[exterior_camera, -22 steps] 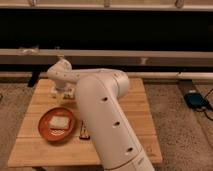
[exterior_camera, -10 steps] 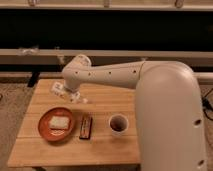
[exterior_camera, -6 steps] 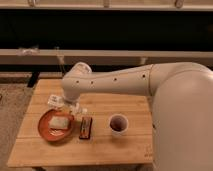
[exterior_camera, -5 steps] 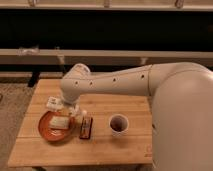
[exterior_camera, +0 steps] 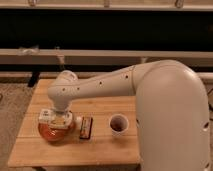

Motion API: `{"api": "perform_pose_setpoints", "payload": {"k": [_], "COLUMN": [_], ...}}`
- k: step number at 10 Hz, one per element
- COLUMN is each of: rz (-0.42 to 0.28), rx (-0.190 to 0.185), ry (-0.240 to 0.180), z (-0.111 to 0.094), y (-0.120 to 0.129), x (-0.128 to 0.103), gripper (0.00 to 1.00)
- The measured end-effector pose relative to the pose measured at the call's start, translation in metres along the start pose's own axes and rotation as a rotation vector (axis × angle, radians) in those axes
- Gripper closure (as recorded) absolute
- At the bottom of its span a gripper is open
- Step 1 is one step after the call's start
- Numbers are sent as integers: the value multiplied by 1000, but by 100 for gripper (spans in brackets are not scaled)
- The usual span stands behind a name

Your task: Place the bottle in the ceramic bowl

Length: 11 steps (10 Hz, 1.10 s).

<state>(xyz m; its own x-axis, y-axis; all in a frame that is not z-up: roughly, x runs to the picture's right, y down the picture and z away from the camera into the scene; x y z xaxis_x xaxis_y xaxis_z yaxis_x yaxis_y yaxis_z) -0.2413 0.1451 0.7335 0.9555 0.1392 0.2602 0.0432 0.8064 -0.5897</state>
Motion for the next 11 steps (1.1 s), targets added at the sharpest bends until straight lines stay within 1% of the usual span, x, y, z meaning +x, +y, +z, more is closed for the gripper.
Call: {"api": "perform_pose_setpoints", "payload": {"k": [2, 4, 5, 6, 8, 9, 11], "rz": [-37, -65, -78, -86, -82, -76, -61], "rx": [2, 18, 24, 29, 49, 66, 88], "ry": [30, 61, 75, 90, 118, 130, 134], "z": [11, 22, 28, 34, 44, 47, 47], "y": [4, 5, 5, 6, 0, -5, -12], "x": [-11, -16, -19, -22, -21, -21, -19], "gripper": [51, 31, 23, 20, 20, 20, 20]}}
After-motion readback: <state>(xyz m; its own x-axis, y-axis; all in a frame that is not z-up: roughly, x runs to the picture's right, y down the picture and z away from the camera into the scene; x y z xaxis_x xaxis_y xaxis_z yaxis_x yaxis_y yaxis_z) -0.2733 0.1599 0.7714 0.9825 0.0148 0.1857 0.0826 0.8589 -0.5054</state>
